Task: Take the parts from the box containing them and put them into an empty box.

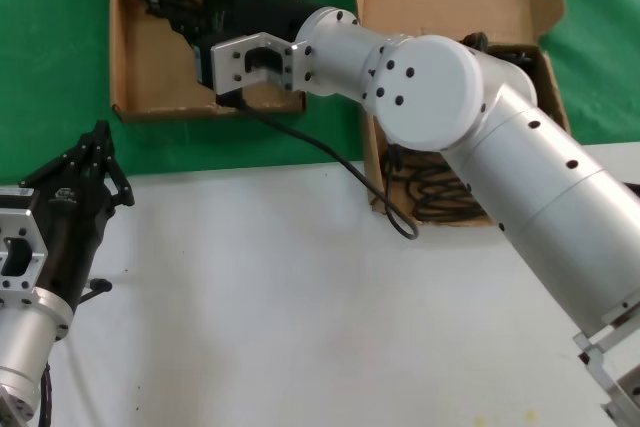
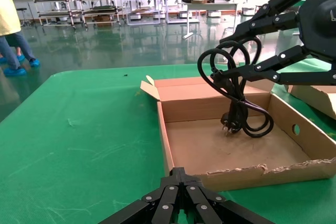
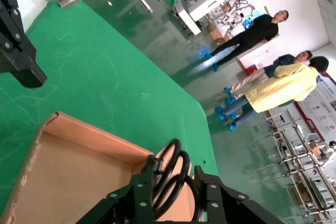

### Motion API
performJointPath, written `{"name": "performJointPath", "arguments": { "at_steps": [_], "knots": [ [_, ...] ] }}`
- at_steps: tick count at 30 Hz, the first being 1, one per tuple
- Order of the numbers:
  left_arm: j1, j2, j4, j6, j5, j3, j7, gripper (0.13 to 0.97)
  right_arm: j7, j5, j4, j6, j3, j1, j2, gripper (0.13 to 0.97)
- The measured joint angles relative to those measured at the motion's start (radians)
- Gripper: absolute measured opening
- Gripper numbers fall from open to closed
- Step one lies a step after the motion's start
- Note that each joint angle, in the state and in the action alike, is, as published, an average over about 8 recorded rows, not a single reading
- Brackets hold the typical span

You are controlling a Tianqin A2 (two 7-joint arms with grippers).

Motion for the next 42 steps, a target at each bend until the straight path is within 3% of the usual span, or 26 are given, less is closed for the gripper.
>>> {"name": "performJointPath", "arguments": {
  "at_steps": [11, 19, 23, 31, 35, 42],
  "knots": [
    [0.000, 0.000, 0.000, 0.000, 0.000, 0.000, 0.000, 0.145, -0.061, 0.034, -0.024, 0.077, 0.035, 0.007, 0.002, 0.415],
    [0.000, 0.000, 0.000, 0.000, 0.000, 0.000, 0.000, 0.145, -0.062, 0.049, 0.011, 0.104, 0.072, -0.007, 0.012, 0.608],
    [0.000, 0.000, 0.000, 0.000, 0.000, 0.000, 0.000, 0.145, -0.059, 0.056, 0.029, 0.112, 0.089, -0.015, 0.024, 0.608],
    [0.000, 0.000, 0.000, 0.000, 0.000, 0.000, 0.000, 0.145, -0.092, 0.149, 0.107, 0.137, 0.129, -0.066, 0.070, 0.792],
    [0.000, 0.000, 0.000, 0.000, 0.000, 0.000, 0.000, 0.145, -0.184, 0.249, 0.174, 0.135, 0.175, -0.127, 0.094, 0.836],
    [0.000, 0.000, 0.000, 0.000, 0.000, 0.000, 0.000, 0.145, -0.478, 0.454, 0.260, 0.049, 0.358, -0.269, 0.065, 0.917]
  ]
}}
